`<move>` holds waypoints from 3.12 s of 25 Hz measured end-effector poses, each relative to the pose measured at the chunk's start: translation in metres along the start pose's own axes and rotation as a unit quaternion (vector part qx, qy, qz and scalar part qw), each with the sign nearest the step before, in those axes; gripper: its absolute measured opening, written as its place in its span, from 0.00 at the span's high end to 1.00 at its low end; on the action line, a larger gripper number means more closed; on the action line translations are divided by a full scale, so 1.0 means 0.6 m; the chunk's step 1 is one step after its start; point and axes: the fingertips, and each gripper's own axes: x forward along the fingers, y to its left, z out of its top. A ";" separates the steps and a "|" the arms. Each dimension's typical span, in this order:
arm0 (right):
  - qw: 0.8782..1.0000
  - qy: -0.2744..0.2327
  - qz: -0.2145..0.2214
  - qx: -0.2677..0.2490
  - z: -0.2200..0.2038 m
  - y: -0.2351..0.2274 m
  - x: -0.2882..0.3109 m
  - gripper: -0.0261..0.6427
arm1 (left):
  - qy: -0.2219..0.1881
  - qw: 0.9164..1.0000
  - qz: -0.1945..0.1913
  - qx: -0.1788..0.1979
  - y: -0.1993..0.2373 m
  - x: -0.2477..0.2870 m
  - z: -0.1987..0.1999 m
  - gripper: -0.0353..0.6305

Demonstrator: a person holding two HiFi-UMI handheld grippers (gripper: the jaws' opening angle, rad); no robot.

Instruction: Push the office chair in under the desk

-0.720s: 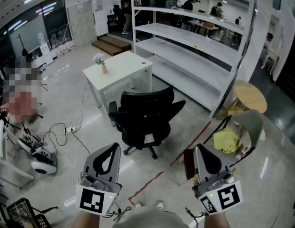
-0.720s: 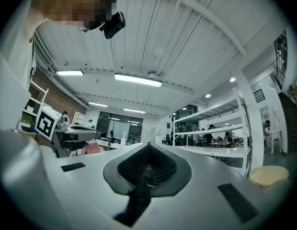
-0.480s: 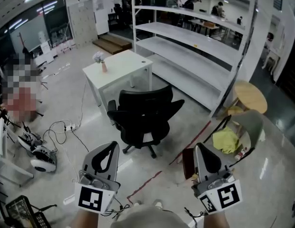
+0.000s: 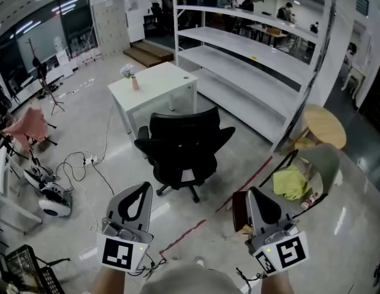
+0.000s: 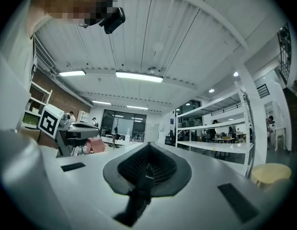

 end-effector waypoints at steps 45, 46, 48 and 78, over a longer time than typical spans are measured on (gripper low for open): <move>0.974 0.195 0.065 -0.094 -0.249 -0.185 0.324 0.74 | 0.135 0.980 -0.018 0.143 0.120 0.301 -0.241 0.72; 0.971 0.206 0.068 -0.100 -0.260 -0.190 0.341 0.72 | 0.149 0.977 -0.025 0.148 0.127 0.316 -0.258 0.69; 0.964 0.227 0.076 -0.115 -0.283 -0.199 0.375 0.69 | 0.173 0.971 -0.042 0.162 0.138 0.344 -0.293 0.66; 0.839 0.471 0.175 -0.211 -0.559 -0.281 0.581 0.54 | 0.369 0.874 -0.201 0.244 0.225 0.469 -0.595 0.59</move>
